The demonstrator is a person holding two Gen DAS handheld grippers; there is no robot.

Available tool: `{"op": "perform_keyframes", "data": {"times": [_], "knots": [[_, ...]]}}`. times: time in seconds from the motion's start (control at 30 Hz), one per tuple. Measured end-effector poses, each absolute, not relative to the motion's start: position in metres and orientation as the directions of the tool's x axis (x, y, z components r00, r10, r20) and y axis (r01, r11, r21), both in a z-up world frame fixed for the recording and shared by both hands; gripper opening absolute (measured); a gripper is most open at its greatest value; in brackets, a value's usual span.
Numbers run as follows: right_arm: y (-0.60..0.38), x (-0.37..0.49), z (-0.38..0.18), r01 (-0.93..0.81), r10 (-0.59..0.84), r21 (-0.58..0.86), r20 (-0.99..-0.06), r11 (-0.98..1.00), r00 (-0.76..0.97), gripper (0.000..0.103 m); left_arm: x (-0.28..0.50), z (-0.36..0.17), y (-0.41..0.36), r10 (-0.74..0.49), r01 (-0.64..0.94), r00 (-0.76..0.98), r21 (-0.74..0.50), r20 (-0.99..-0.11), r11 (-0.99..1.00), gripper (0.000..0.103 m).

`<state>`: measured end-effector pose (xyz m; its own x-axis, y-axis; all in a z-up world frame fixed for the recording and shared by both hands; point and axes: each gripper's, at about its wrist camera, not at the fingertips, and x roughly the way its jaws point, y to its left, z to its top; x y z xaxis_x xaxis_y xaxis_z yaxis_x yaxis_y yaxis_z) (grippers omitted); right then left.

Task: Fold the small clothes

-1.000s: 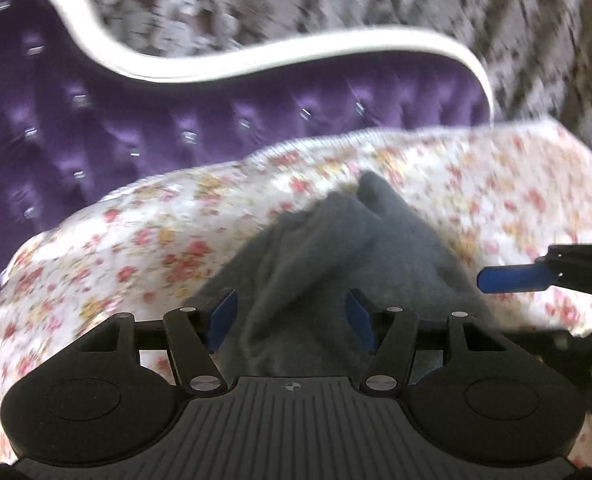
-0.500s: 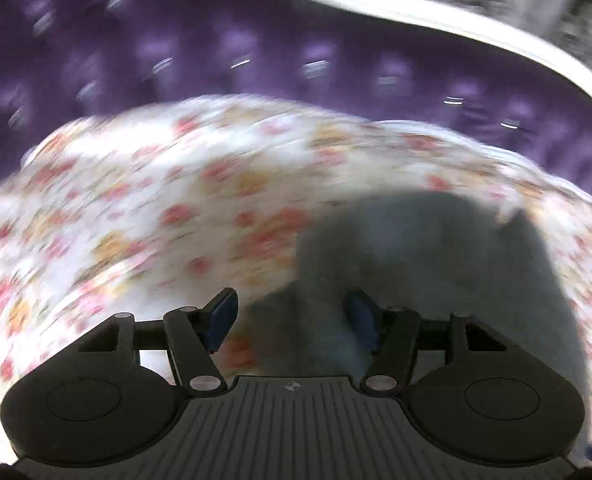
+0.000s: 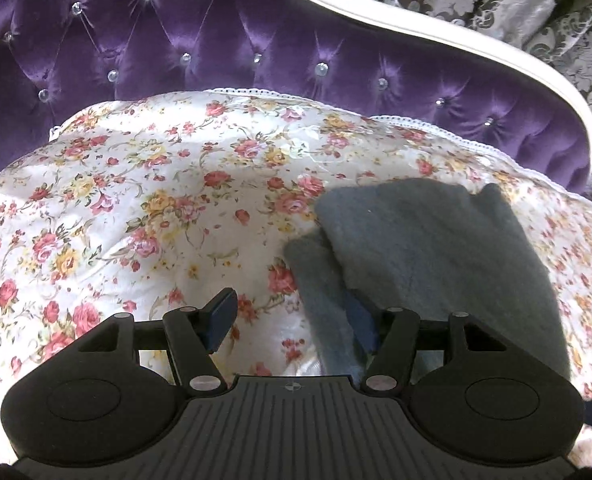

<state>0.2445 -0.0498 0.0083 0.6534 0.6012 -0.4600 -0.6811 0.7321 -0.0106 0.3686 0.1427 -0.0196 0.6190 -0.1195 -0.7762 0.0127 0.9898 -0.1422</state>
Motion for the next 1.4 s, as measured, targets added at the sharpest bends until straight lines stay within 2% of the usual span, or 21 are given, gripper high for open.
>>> {"op": "perform_keyframes", "data": {"times": [0.13, 0.23, 0.27, 0.33, 0.37, 0.47, 0.57, 0.67, 0.73, 0.8, 0.87, 0.93, 1.0, 1.13, 1.2, 1.33, 1.4], "knots": [[-0.01, 0.236, -0.003, -0.731, 0.588, -0.201, -0.475, 0.652, 0.655, 0.068, 0.362, -0.019, 0.147, -0.133, 0.011, 0.615, -0.16, -0.777, 0.987, 0.058], [0.013, 0.237, -0.017, -0.743, 0.555, -0.308, -0.51, 0.595, 0.657, 0.057, 0.357, -0.017, 0.149, -0.141, 0.012, 0.615, -0.169, -0.776, 0.986, 0.058], [0.018, 0.239, -0.021, -0.729, 0.534, -0.346, -0.51, 0.591, 0.674, 0.051, 0.355, -0.016, 0.15, -0.144, 0.015, 0.616, -0.172, -0.774, 0.985, 0.058], [0.022, 0.244, -0.024, -0.698, 0.496, -0.389, -0.504, 0.602, 0.708, 0.027, 0.352, -0.012, 0.152, -0.151, 0.016, 0.622, -0.18, -0.768, 0.983, 0.058], [0.021, 0.248, -0.023, -0.694, 0.491, -0.377, -0.506, 0.613, 0.709, 0.011, 0.35, -0.009, 0.153, -0.157, 0.018, 0.626, -0.186, -0.764, 0.982, 0.059], [0.012, 0.251, -0.014, -0.713, 0.523, -0.285, -0.518, 0.641, 0.677, 0.011, 0.345, -0.002, 0.153, -0.172, 0.023, 0.638, -0.204, -0.751, 0.979, 0.059], [0.018, 0.246, -0.021, -0.747, 0.531, -0.268, -0.562, 0.608, 0.634, 0.012, 0.343, 0.002, 0.144, -0.192, 0.048, 0.646, -0.211, -0.739, 0.976, 0.059], [0.024, 0.246, -0.037, -0.778, 0.519, -0.252, -0.623, 0.576, 0.585, 0.015, 0.342, -0.001, 0.129, -0.21, 0.083, 0.638, -0.205, -0.741, 0.975, 0.06], [0.02, 0.245, -0.037, -0.784, 0.534, -0.224, -0.623, 0.579, 0.572, 0.017, 0.342, -0.007, 0.121, -0.227, 0.102, 0.63, -0.211, -0.743, 0.972, 0.06], [0.012, 0.244, -0.03, -0.793, 0.566, -0.187, -0.607, 0.581, 0.558, 0.024, 0.344, -0.017, 0.114, -0.225, 0.102, 0.616, -0.207, -0.755, 0.973, 0.06], [0.001, 0.241, -0.025, -0.795, 0.587, -0.151, -0.597, 0.587, 0.547, 0.024, 0.346, -0.03, 0.11, -0.203, 0.09, 0.594, -0.187, -0.778, 0.978, 0.061], [-0.014, 0.238, -0.022, -0.788, 0.599, -0.107, -0.59, 0.607, 0.541, 0.043, 0.342, -0.042, 0.112, -0.209, 0.075, 0.594, -0.205, -0.777, 0.976, 0.065], [-0.033, 0.235, -0.019, -0.775, 0.607, -0.063, -0.583, 0.629, 0.54, 0.054, 0.337, -0.049, 0.119, -0.228, 0.046, 0.604, -0.252, -0.764, 0.967, 0.068], [-0.078, 0.236, -0.011, -0.722, 0.61, 0.023, -0.554, 0.691, 0.566, 0.064, 0.324, -0.05, 0.134, -0.265, 0.011, 0.615, -0.328, -0.743, 0.945, 0.071], [-0.104, 0.242, -0.005, -0.681, 0.624, 0.098, -0.513, 0.725, 0.59, 0.079, 0.316, -0.049, 0.139, -0.278, 0.006, 0.625, -0.352, -0.729, 0.936, 0.072], [-0.146, 0.272, -0.003, -0.548, 0.607, 0.271, -0.456, 0.791, 0.651, 0.089, 0.31, -0.052, 0.138, -0.312, 0.01, 0.604, -0.384, -0.733, 0.923, 0.081], [-0.165, 0.294, -0.008, -0.47, 0.6, 0.375, -0.446, 0.799, 0.664, 0.09, 0.308, -0.052, 0.134, -0.318, 0.034, 0.605, -0.375, -0.73, 0.926, 0.085]]}}
